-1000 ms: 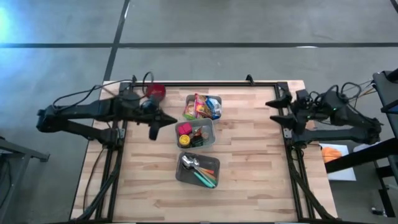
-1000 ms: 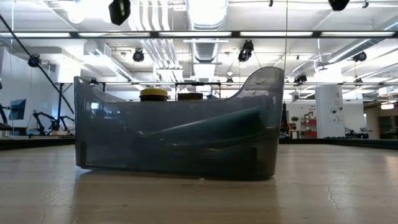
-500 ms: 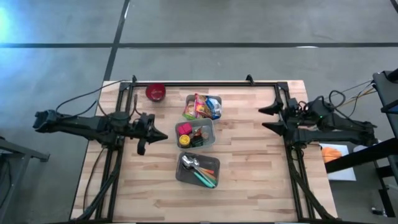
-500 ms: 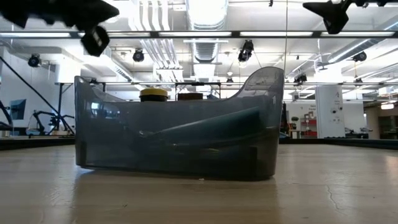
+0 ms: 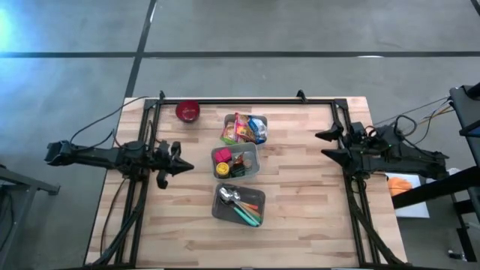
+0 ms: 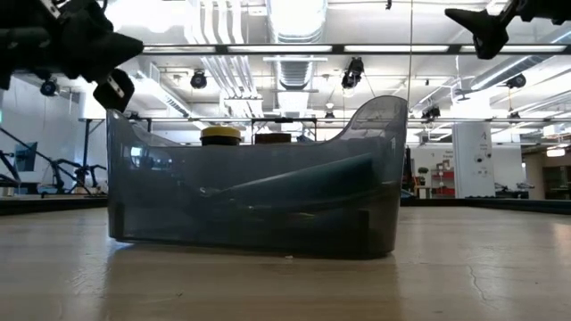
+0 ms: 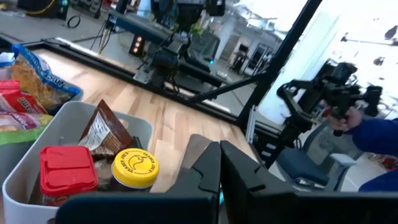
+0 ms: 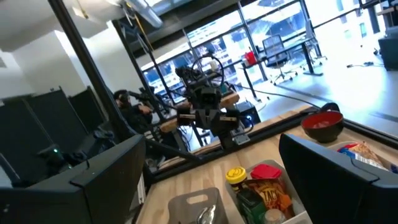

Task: Pick & Place Food Item
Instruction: Return to Home Position

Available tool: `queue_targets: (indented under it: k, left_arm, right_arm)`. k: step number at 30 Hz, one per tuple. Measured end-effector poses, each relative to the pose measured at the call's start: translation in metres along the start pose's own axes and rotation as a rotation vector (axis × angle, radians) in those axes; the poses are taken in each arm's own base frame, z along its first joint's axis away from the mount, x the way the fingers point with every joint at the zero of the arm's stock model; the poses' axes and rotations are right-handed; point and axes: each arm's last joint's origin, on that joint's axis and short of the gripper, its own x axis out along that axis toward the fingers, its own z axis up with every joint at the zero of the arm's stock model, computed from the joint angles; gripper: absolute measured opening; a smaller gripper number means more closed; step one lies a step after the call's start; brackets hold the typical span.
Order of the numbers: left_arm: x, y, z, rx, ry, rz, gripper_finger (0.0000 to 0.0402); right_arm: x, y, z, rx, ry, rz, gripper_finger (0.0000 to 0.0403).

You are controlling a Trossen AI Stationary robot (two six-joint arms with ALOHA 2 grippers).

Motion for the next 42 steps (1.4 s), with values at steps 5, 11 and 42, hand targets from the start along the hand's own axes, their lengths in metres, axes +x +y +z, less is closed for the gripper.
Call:
queue_targets:
  k: [5, 11, 42]
  left_arm:
    - [-0.011, 0.001, -0.005, 0.0, -0.034, -0.017, 0.001]
    - [-0.025, 0.002, -0.009, 0.0, -0.03, -0.014, 0.001]
    - [-0.024, 0.012, -0.027, 0.175, -0.032, 0.04, 0.001]
  right_arm:
    - [-0.002, -0.005, -0.011, 0.005, -0.034, 0.022, 0.0363]
    - [0.0, -0.015, -0.034, 0.023, -0.081, 0.135, 0.0363]
    - [0.006, -0.039, -0.095, 0.014, 0.136, 0.193, 0.0363]
